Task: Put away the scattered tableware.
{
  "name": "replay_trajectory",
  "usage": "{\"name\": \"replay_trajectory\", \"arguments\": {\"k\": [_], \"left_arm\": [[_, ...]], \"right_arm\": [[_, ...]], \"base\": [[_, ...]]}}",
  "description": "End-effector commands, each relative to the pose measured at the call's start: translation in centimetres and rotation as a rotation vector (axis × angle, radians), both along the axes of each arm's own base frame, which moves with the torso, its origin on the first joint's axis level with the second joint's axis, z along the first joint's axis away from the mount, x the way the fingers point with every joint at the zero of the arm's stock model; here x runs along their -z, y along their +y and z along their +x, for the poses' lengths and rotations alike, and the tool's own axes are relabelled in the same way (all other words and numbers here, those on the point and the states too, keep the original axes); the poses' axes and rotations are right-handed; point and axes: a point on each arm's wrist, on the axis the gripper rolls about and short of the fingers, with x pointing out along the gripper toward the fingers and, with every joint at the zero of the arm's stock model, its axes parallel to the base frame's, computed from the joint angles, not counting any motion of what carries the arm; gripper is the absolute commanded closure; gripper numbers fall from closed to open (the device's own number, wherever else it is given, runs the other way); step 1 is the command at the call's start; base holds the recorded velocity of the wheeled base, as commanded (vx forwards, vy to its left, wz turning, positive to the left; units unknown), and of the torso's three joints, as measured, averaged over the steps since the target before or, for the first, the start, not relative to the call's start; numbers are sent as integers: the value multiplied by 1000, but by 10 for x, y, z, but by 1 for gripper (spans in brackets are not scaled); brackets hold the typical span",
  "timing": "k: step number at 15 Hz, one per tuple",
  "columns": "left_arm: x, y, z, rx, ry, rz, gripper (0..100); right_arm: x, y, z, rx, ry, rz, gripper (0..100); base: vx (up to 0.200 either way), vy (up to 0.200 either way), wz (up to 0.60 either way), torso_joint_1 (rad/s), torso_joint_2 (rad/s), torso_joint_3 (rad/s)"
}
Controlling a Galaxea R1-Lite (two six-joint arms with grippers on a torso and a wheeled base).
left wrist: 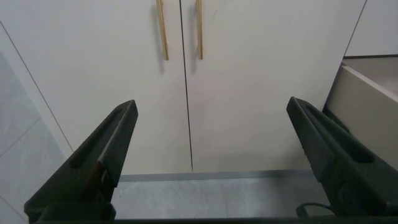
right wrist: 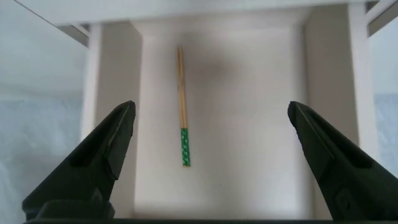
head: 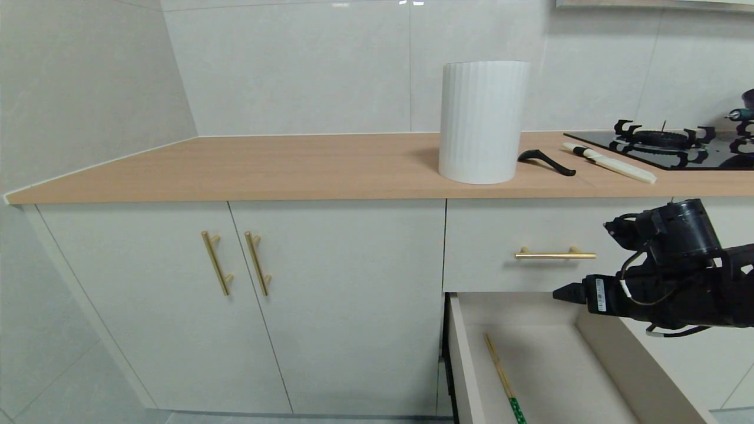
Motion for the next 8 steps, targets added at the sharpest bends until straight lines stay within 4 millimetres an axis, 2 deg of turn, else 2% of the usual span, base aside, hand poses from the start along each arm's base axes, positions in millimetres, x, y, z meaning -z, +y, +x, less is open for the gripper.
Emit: {"name": "replay_trajectory", "arguments": {"k": [1,3,6,8], "left_arm": [[0,0,0,0,1,0,0],[0,0,0,0,1,0,0],[0,0,0,0,1,0,0],[0,0,0,0,1,0,0]], "right_arm": [[-8,-1,-5,1,-31,7,0],[-7,-1,-5,-11,-27,-5,0],[-5,-1,-7,-14,-19,-11,0],[-5,-1,-7,-15,-19,-10,0]], "base": [[0,0,0,0,0,0],[0,0,0,18,-52,-11],[0,0,0,54,-238,-238],[0,0,0,163,-447,-298]]}}
